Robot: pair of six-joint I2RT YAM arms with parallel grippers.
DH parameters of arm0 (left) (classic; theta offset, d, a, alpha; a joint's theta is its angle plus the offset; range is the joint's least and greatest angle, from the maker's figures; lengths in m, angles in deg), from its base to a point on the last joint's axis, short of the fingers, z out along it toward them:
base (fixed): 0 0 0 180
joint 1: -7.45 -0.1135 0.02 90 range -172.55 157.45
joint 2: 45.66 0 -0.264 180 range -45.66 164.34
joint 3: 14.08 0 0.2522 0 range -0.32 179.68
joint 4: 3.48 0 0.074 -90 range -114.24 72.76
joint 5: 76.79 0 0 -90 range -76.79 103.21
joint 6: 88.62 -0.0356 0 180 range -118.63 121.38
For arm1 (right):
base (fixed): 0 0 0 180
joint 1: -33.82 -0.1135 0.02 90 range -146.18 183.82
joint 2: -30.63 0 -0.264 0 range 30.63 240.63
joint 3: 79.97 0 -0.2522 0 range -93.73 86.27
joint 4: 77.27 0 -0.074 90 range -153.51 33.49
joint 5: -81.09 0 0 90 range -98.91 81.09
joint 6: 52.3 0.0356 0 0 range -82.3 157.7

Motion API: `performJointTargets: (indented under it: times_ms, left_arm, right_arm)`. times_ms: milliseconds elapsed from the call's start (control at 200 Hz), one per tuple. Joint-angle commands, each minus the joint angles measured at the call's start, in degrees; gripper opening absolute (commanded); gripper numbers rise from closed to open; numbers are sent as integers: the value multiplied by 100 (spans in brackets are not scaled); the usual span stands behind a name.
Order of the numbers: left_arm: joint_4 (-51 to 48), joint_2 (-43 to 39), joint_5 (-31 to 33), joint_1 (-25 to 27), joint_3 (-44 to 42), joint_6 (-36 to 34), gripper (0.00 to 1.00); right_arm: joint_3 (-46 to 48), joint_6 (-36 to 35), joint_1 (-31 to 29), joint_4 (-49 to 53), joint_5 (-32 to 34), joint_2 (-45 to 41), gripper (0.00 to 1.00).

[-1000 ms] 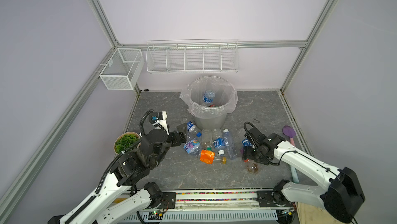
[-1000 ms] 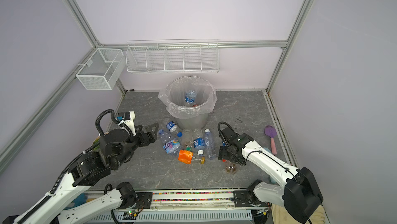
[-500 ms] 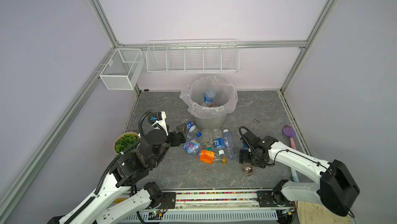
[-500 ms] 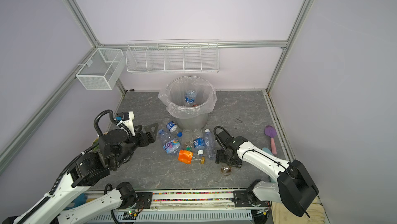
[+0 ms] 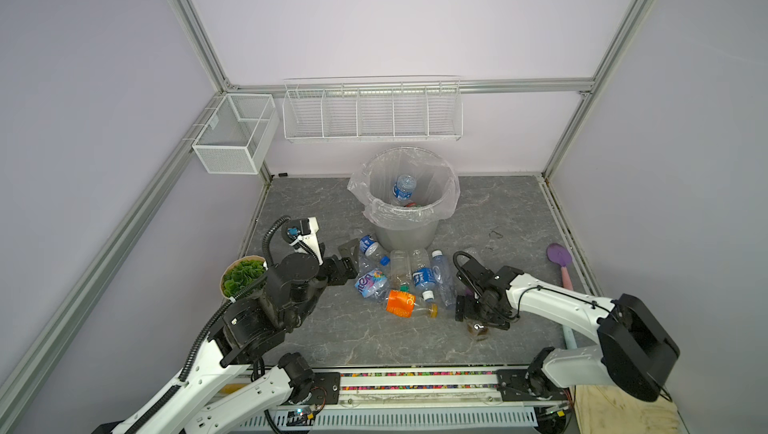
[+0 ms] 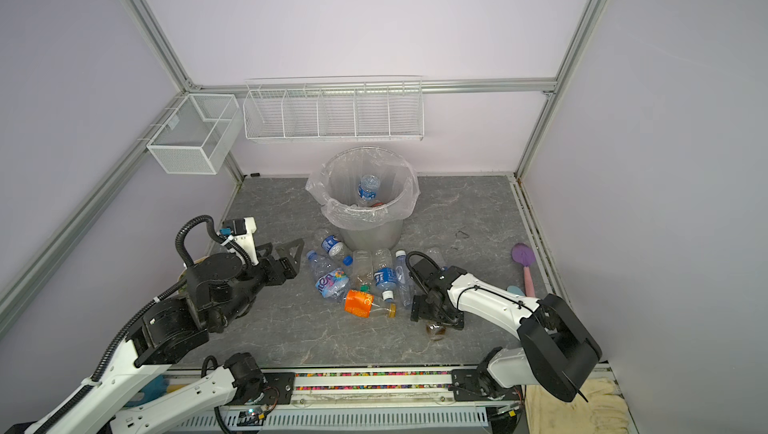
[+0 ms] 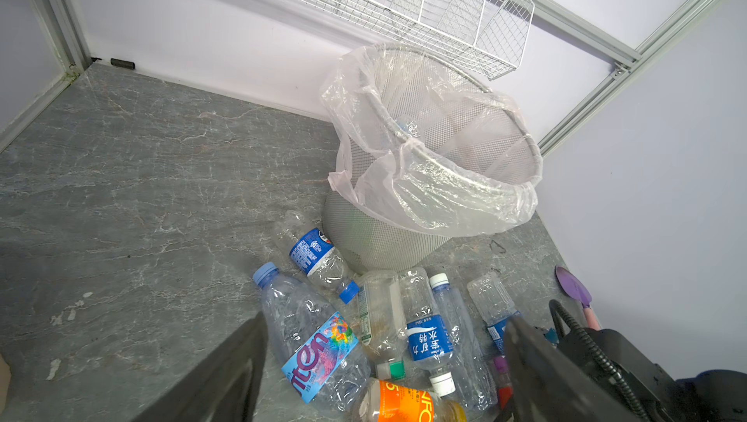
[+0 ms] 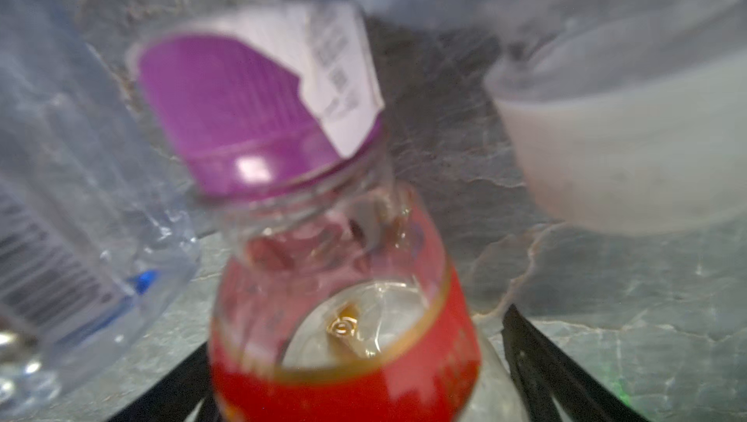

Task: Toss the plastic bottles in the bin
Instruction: 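Close the right gripper on the red-labelled purple-capped bottle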

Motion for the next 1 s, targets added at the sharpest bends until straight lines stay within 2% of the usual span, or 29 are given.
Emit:
performJointTargets:
  times_ms: [0,200,450,600,720,755,845,875,960,995]
  left_arm:
    - [-134,-79,86,34,-54,94,90]
    - [-161,-117,110,37,-61,93,90]
    - [-161,-136,119,33,-80,98,90]
    - [-169,-136,119,42,-52,96,90]
    - [-178,-136,133,30,-42,97,90]
    - [-169,-136,130,30,-39,92,90]
    - [-161,-123,130,30,-34,83,90]
    - [-155,-112,128,31,-36,81,90]
    - [-147,-94,131,31,-28,72,90]
    - [-134,-85,126,35,-23,72,90]
  right_arm:
    - [111,227,-106,-73,32,104,96]
    - [111,329,-227,-7,139,81,76]
    - [71,340,-332,106,231,-95,41]
    - [-140,305,-432,306,342,-224,35]
    - [-423,125,-569,493,466,-373,28]
    - [-530,28,-618,558,517,-417,24]
    - [-841,-90,-751,855,770,-518,23]
    - [-933,-133,-791,927,852,-557,18]
    - [-1199,-208,-883,1055,1026,-682,17]
    - [-1264,-257,-921,1051,1097,-744,13]
